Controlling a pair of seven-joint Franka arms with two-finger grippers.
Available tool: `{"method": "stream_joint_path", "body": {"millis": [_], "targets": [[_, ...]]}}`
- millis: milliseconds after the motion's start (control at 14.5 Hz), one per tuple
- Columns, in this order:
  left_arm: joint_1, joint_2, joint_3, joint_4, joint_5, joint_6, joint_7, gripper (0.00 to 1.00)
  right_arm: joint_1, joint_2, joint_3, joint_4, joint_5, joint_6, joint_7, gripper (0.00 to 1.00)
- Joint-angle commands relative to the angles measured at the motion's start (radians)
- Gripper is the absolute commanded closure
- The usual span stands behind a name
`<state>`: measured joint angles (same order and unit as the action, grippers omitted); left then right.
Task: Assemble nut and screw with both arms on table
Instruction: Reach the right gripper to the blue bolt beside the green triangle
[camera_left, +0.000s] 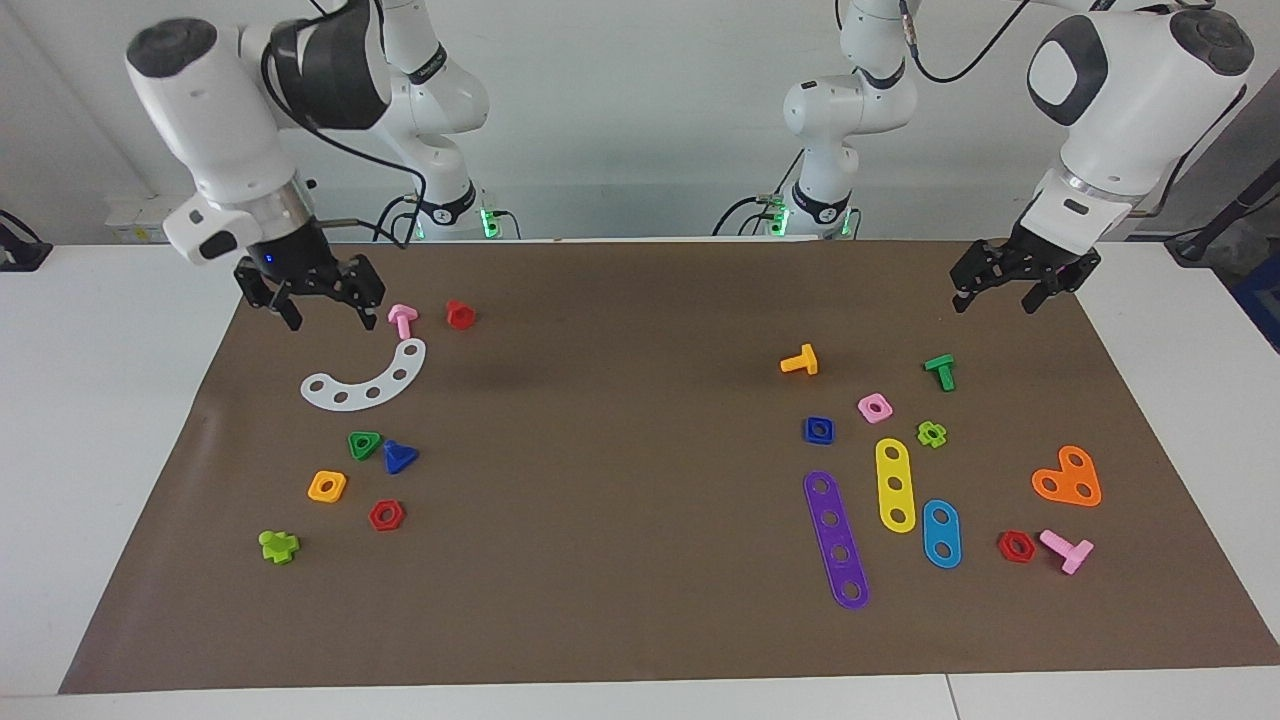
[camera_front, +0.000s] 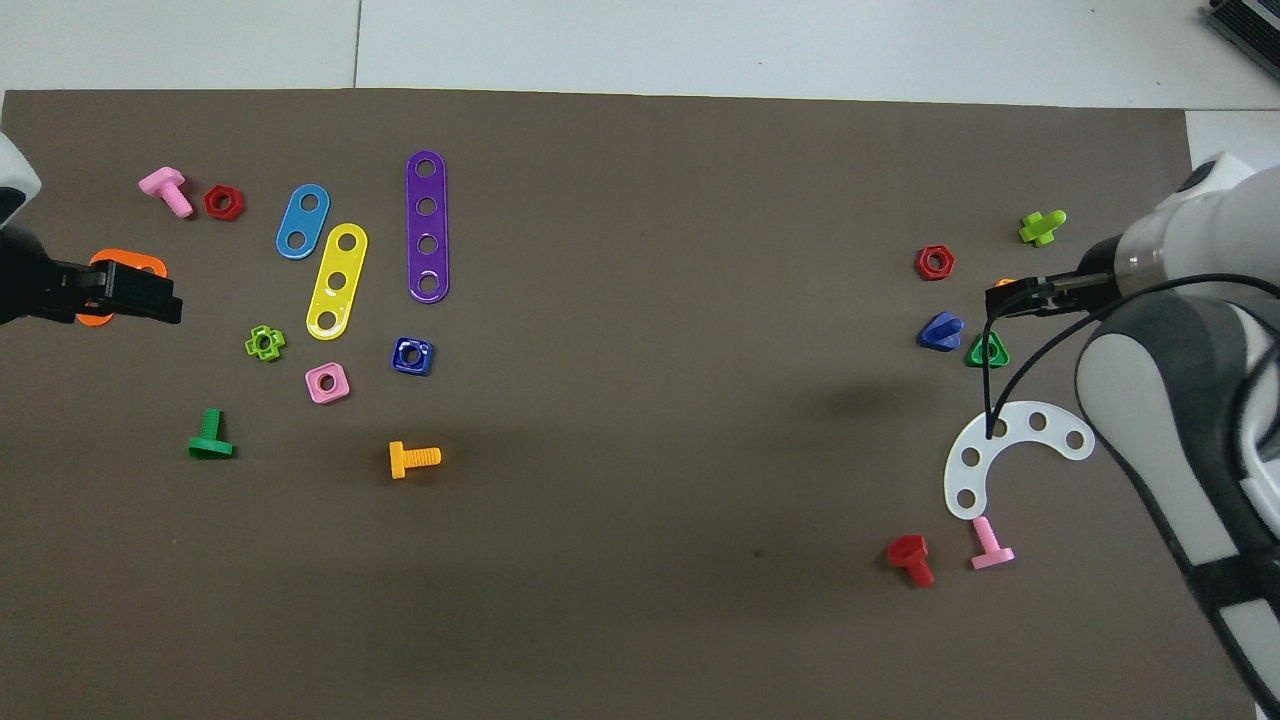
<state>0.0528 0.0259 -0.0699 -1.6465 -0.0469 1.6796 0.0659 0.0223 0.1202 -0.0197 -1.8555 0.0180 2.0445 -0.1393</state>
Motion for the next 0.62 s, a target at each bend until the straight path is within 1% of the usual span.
{"method": "stream_joint_path", "body": {"millis": [0,69,138,276,415,484,553], "targets": [[0.001,-0.034,0.007,-0.046,-0.019,0.028,0.023,0.0,-0.007,0.061,0.004,-0.091,0.025,0.188,-0.172,0.02],[0.001,-0.035,0.007,-0.046,-0.019,0.028,0.023,0.0,-0.007,0.076,0.004,-0.135,0.025,0.266,-0.199,0.07],[0.001,-0.035,0.007,-0.046,-0.019,0.028,0.023,0.0,-0.007,0.093,0.004,-0.161,0.025,0.314,-0.207,0.14],[0.001,-0.037,0.007,-0.05,-0.019,0.034,0.023,0.0,0.001,0.13,0.004,-0.168,0.025,0.354,-0.209,0.25],[0.001,-0.04,0.007,-0.056,-0.019,0.038,0.023,0.0,0.013,0.142,0.004,-0.183,0.025,0.391,-0.209,0.39],[0.001,-0.04,0.007,-0.059,-0.019,0.041,0.023,0.0,0.013,0.145,0.004,-0.191,0.025,0.41,-0.21,0.4],[0.001,-0.04,0.007,-0.059,-0.019,0.043,0.023,0.0,0.013,0.15,0.004,-0.192,0.025,0.414,-0.21,0.44]]}}
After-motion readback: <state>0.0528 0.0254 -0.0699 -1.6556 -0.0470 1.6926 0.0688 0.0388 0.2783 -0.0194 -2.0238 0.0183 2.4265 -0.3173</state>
